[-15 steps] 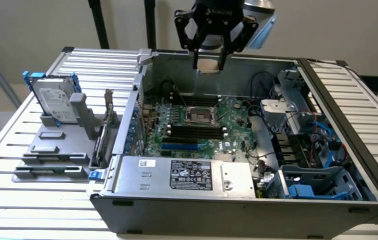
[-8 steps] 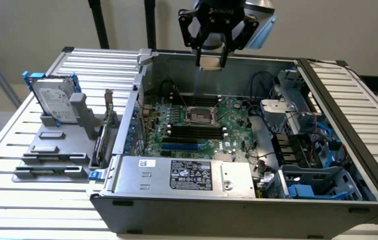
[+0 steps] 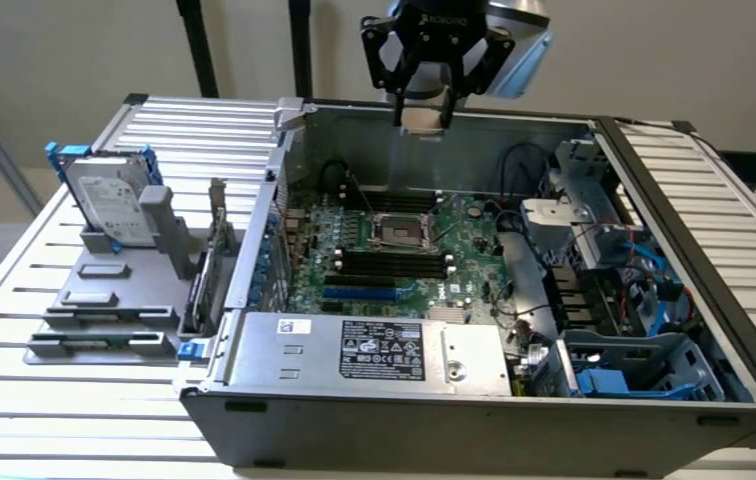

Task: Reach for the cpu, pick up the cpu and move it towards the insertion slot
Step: 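Pick up the cpu and move it towards the insertion slot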

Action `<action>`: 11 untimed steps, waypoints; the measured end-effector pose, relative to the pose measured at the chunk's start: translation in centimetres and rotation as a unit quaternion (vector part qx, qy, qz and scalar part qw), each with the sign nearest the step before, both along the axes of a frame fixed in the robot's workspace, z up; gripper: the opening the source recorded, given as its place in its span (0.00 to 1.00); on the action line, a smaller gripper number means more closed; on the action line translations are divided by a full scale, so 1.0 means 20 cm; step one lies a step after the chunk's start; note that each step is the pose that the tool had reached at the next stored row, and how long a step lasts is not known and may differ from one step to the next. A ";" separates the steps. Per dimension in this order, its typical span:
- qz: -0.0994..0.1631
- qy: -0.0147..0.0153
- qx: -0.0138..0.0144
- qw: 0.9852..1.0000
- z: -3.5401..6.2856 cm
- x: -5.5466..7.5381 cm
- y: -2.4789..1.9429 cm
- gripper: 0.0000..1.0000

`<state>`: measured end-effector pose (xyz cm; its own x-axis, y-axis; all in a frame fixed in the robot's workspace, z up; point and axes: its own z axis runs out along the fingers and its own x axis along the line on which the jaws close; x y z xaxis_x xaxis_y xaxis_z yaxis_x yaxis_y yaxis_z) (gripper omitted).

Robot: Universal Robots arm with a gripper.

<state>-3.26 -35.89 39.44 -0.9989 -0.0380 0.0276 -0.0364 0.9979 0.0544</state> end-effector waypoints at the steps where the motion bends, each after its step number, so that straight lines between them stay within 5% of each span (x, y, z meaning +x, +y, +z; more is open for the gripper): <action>1: 0.000 0.000 0.000 1.000 -0.004 0.00 0.013 0.55; 11: -0.001 0.000 0.000 1.000 -0.053 0.01 0.117 0.55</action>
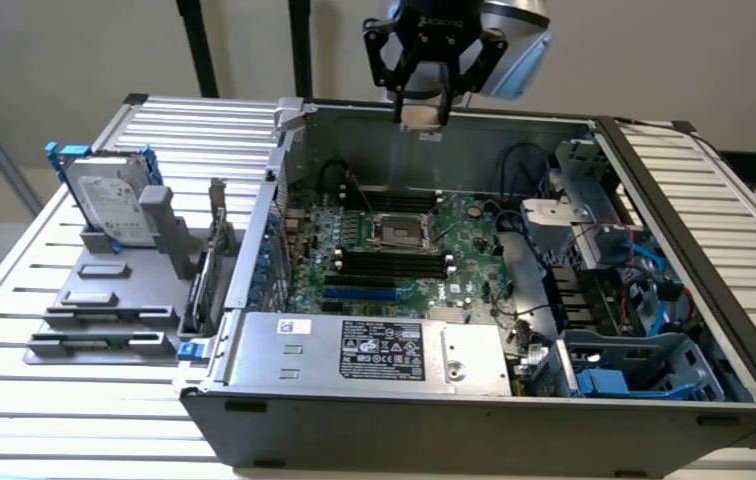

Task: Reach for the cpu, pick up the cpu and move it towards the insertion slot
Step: 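Pick up the cpu and move it towards the insertion slot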

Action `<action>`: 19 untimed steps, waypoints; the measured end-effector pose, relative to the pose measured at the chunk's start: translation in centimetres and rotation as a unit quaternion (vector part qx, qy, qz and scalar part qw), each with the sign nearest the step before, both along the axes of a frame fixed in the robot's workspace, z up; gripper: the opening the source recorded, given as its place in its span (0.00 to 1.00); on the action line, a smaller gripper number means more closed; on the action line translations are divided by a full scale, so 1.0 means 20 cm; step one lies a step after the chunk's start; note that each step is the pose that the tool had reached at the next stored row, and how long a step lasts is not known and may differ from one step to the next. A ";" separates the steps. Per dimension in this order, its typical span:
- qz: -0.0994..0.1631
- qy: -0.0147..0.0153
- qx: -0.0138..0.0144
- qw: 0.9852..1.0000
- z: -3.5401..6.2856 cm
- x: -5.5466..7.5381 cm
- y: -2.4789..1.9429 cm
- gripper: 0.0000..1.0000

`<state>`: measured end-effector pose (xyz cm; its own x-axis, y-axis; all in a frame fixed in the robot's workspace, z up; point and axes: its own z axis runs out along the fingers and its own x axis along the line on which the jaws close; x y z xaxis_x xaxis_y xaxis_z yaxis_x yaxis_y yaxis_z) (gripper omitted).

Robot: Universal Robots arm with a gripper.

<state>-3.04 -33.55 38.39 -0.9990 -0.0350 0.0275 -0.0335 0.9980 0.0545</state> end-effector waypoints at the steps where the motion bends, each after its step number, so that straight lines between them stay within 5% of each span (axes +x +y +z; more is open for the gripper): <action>1: 0.000 0.000 0.000 1.000 -0.006 0.00 0.008 0.55; 10: -0.010 -0.002 0.001 1.000 -0.033 0.00 0.052 0.55; 14: -0.013 -0.004 0.005 1.000 -0.033 0.00 0.054 0.55; 19: -0.016 -0.004 0.006 1.000 -0.033 0.00 0.054 0.55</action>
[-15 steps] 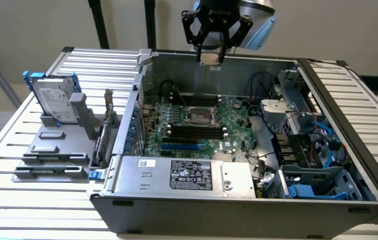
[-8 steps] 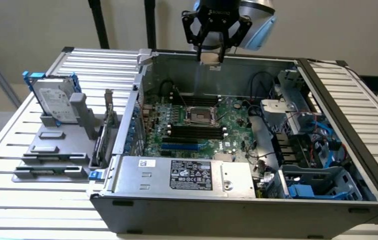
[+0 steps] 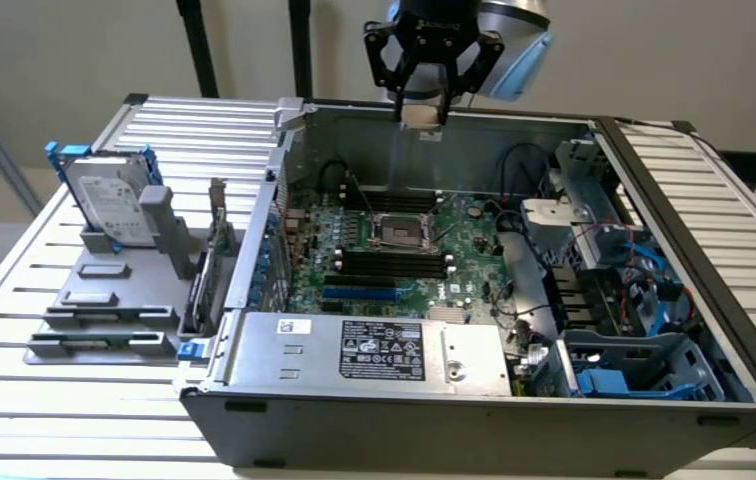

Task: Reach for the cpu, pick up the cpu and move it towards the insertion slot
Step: 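Pick up the cpu and move it towards the insertion slot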

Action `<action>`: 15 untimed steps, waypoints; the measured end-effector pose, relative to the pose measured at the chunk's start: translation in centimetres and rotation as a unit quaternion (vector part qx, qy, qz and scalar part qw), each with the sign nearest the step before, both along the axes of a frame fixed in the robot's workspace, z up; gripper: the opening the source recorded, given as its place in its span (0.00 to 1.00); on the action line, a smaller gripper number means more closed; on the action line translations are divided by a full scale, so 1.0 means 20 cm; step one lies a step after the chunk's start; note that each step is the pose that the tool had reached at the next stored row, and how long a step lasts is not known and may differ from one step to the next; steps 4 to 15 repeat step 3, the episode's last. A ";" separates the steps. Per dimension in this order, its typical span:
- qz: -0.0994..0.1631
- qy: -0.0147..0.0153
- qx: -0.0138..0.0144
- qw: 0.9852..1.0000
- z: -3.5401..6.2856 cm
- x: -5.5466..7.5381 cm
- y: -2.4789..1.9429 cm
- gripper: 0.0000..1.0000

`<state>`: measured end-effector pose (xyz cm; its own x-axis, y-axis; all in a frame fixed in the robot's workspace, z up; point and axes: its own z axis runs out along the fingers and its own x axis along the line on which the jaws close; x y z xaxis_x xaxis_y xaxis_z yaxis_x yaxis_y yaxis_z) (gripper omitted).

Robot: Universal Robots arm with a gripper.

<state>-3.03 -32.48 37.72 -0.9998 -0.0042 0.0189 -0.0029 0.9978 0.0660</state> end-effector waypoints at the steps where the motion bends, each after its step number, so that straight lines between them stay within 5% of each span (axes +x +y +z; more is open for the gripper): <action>1: 0.000 0.000 0.000 1.000 0.000 0.00 0.000 0.55; 15: 0.000 0.000 0.000 1.000 0.000 0.00 0.000 0.55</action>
